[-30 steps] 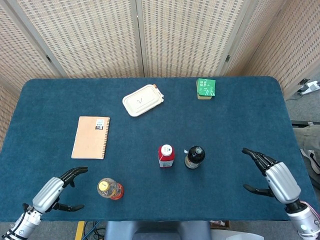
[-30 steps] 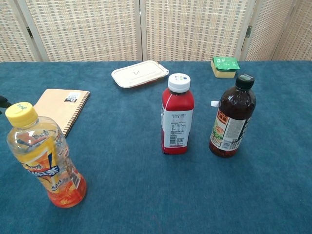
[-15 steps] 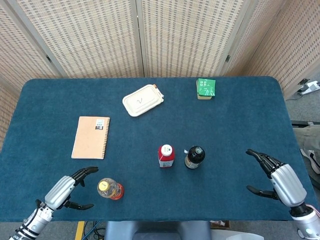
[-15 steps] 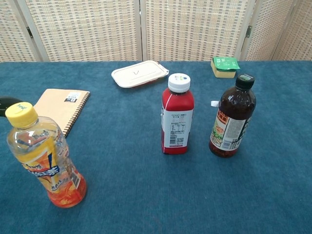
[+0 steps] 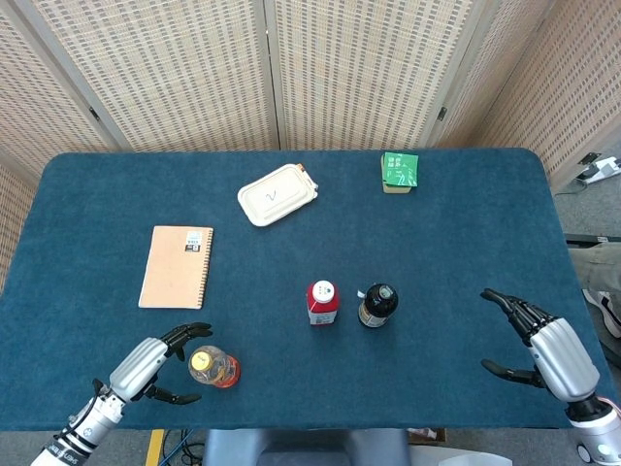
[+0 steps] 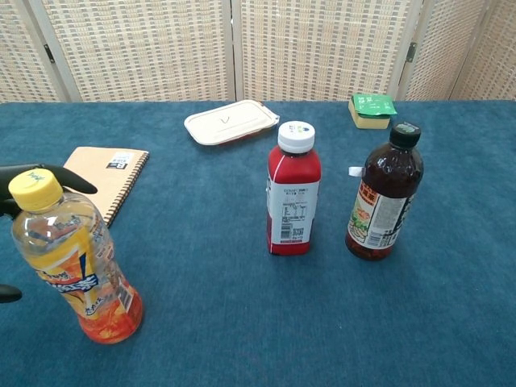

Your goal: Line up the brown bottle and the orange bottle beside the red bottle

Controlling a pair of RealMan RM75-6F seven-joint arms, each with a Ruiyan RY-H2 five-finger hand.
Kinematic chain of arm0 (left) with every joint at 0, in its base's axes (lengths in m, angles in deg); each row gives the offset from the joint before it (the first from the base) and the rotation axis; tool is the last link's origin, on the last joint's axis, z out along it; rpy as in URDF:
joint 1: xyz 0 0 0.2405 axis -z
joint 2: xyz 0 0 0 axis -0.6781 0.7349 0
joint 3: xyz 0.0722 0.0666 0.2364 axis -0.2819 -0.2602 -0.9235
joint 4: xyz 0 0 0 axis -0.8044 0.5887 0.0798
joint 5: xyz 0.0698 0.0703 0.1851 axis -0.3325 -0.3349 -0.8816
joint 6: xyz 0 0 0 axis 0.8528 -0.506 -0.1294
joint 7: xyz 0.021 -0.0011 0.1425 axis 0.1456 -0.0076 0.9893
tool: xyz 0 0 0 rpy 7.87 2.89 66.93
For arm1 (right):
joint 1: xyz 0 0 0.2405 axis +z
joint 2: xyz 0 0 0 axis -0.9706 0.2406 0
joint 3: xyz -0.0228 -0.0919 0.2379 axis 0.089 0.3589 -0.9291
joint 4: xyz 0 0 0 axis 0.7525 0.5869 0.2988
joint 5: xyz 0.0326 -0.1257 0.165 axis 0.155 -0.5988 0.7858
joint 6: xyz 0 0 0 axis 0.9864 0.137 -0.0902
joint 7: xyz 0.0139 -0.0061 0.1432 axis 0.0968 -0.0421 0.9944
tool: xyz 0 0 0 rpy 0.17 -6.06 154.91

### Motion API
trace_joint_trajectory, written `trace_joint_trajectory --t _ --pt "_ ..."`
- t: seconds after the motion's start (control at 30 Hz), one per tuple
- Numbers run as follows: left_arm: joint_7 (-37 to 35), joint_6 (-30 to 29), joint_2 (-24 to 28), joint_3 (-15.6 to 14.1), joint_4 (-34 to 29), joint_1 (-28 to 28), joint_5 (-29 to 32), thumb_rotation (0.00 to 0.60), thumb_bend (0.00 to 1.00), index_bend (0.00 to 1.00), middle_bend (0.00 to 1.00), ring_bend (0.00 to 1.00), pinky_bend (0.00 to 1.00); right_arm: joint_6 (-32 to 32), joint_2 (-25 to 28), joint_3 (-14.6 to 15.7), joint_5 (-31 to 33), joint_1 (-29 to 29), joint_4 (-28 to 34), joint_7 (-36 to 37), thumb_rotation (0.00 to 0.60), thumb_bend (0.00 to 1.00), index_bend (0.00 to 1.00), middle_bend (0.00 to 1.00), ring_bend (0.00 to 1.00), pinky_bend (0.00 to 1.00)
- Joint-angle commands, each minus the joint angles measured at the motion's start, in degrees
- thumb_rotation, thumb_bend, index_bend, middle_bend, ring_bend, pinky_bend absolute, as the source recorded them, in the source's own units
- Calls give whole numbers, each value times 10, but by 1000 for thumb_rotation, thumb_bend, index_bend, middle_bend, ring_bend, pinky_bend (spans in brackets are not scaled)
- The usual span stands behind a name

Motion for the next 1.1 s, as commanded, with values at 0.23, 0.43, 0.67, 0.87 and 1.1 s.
trace_joint_trajectory --t 0.23,0.43,0.67,0.87,1.1 --pt "18 29 -18 16 -21 21 30 600 39 201 167 151 435 -2 2 -1 -1 -2 -1 2 600 0 55 206 228 456" --pt "30 32 -30 24 -24 24 45 600 39 249 220 191 435 -3 3 -2 -1 -3 -2 5 600 0 55 206 228 456" --pt "61 33 -43 30 -23 24 63 600 41 347 293 269 435 -1 3 -3 -1 -4 -3 6 600 0 55 206 228 456" --pt "82 26 -51 35 -21 20 73 600 41 459 405 386 473 2 2 -4 -1 -3 -3 6 600 0 55 206 228 456" --pt "121 9 -69 43 -16 15 76 600 41 602 556 504 542 0 3 -4 -1 -4 -4 9 600 0 55 206 228 456"
